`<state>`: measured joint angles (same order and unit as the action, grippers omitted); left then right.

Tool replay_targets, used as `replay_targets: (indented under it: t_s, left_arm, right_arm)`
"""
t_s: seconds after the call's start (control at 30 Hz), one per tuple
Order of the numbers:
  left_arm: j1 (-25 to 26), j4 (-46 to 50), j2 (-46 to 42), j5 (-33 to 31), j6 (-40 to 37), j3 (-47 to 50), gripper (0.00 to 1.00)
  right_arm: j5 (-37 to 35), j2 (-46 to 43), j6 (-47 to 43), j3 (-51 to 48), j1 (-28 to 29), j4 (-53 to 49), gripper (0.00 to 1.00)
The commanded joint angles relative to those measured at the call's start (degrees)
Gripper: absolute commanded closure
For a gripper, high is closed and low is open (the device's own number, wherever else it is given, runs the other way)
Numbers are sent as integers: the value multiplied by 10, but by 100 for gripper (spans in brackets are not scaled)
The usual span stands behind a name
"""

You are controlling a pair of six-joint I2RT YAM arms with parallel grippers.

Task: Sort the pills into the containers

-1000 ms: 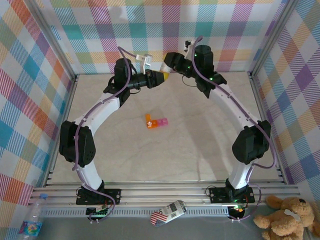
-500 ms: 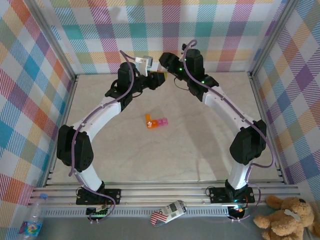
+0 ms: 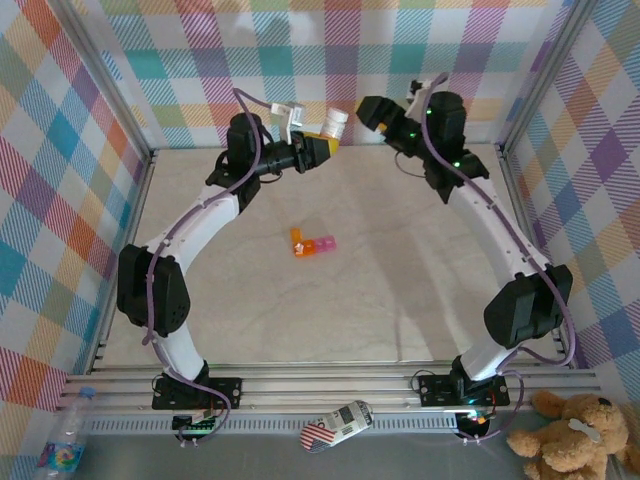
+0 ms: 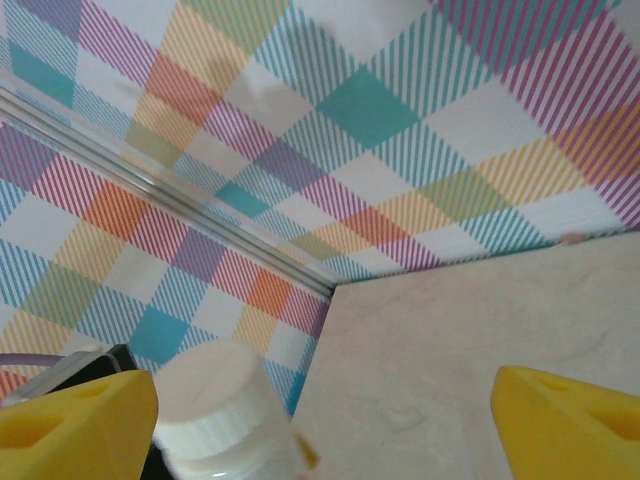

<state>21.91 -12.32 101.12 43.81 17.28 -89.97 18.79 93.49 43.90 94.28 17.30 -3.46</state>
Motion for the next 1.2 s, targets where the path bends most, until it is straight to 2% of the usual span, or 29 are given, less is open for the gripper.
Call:
replay_targets:
  t_s: [0.0,0.2,0.3,0.9,1.17]
  left_arm:
    - [-4,-15,7,71,12,-36,100]
    - [-4,7,19,107,12,-55,100]
    - [-4,13,21,115,11,-59,100]
    - [-4,14,25,122,14,-61,100]
    - [-4,13,25,123,14,-62,100]
  right_arm:
    - [118,27,-27,26,-14,38,13]
    - [244,86,-38,105,-17,54,15]
    - [274,99,-32,123,-15,66,16]
    - [292,123,-75,173,15,2,28]
    - [287,122,-81,170,18,-8,51]
